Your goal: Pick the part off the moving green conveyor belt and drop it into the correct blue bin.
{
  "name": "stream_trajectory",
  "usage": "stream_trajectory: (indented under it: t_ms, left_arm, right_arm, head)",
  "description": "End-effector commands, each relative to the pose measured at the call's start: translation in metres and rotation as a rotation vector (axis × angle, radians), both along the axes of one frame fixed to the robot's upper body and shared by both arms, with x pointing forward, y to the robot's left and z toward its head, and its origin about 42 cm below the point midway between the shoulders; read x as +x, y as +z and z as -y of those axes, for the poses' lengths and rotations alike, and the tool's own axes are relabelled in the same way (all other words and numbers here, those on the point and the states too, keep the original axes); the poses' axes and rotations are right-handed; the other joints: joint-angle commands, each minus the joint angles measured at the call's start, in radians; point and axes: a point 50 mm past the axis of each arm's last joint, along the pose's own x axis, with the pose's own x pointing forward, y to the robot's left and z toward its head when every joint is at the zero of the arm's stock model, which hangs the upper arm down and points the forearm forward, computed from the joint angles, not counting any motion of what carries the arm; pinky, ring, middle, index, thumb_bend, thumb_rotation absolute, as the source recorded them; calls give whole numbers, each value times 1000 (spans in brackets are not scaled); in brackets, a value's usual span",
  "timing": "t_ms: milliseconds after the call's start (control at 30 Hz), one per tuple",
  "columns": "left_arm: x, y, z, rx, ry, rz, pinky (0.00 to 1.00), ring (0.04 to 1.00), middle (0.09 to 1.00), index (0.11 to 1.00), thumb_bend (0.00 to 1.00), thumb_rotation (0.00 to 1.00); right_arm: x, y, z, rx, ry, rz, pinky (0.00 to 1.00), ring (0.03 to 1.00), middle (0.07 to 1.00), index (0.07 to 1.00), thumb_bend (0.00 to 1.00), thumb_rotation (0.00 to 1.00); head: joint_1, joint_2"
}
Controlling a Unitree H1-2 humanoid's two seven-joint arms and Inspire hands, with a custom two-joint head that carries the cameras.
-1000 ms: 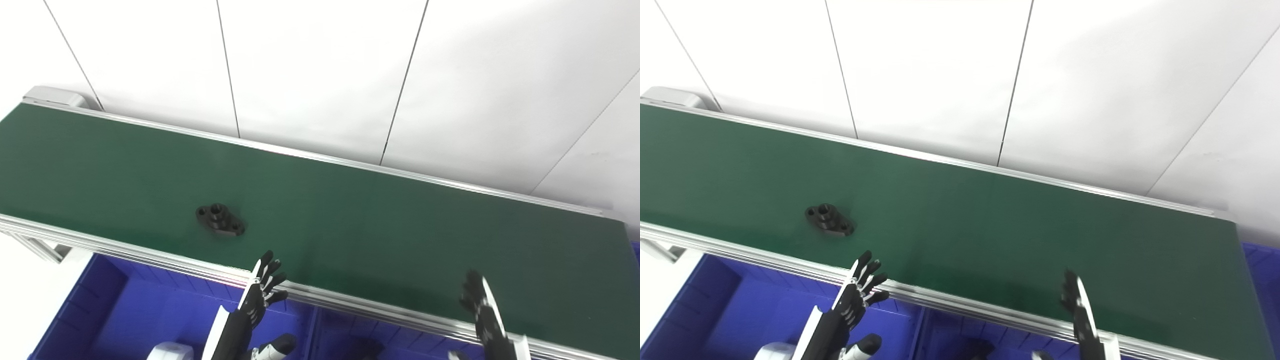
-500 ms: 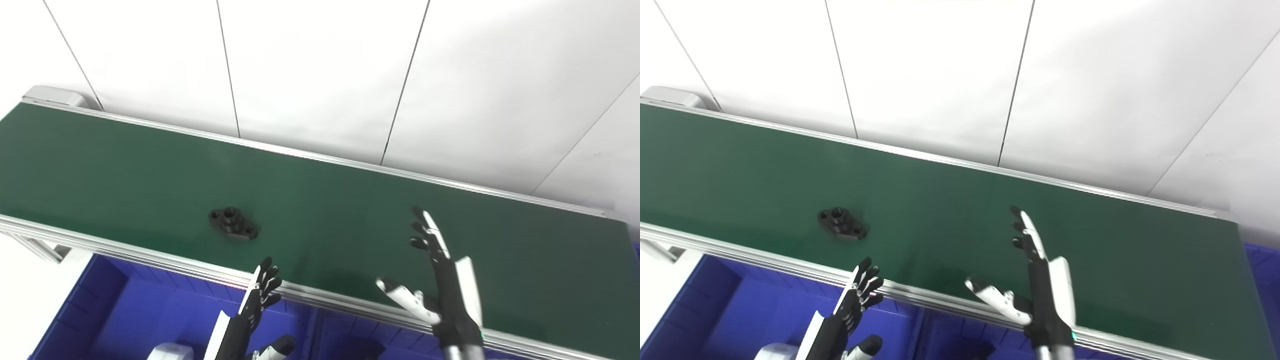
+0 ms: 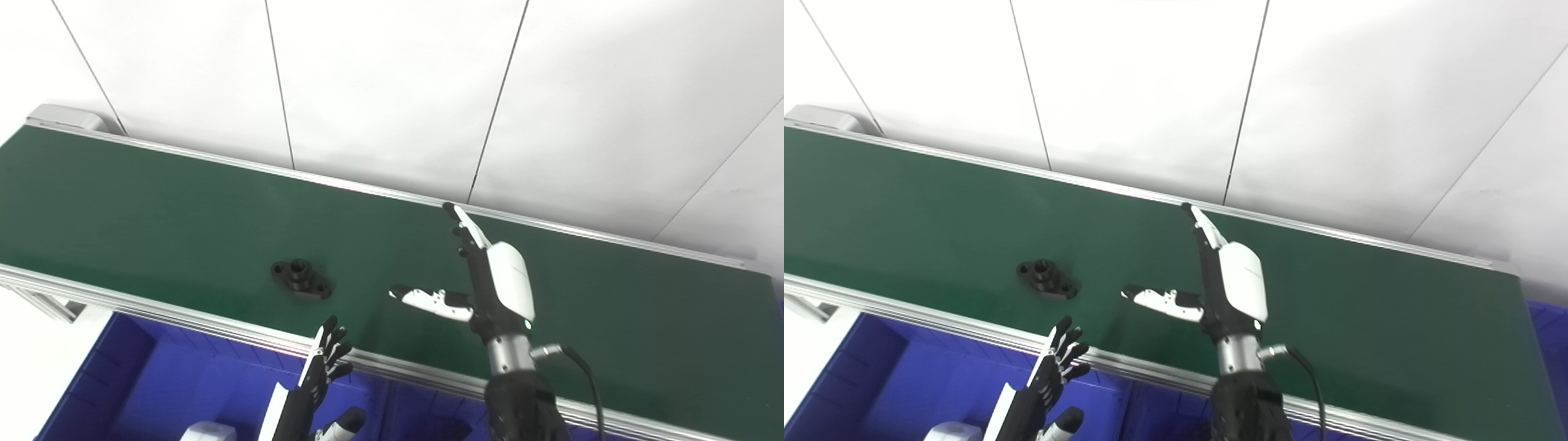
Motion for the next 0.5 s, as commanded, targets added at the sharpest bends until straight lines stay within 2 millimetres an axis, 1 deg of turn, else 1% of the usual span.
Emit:
stream_trajectory:
  t_ms: [0, 167, 267, 467]
  left_arm:
    - [-1, 12, 11, -35, 23, 52, 819, 902, 958, 1000, 634, 855]
    - [-1, 15, 16, -55, 21, 49, 821, 904, 960, 1000, 641, 841]
    - [-1, 16, 18, -64, 19, 46, 821, 904, 962, 1000, 656, 836]
    - [0, 17, 23, -78, 15, 46, 823, 905, 962, 1000, 644, 817]
  right_arm:
    - [10, 17, -15, -6, 4, 52, 684, 831, 896, 911, 877, 518]
    - [17, 15, -31, -108, 32, 65, 659, 803, 877, 893, 894, 493]
    - [19, 14, -39, -169, 48, 90, 616, 772, 853, 870, 902, 474]
    - [22, 13, -53, -235, 106, 146, 583, 746, 814, 830, 920, 444]
  head:
    - [3, 1]
    - [13, 5]
    - [16, 5]
    - [24, 9]
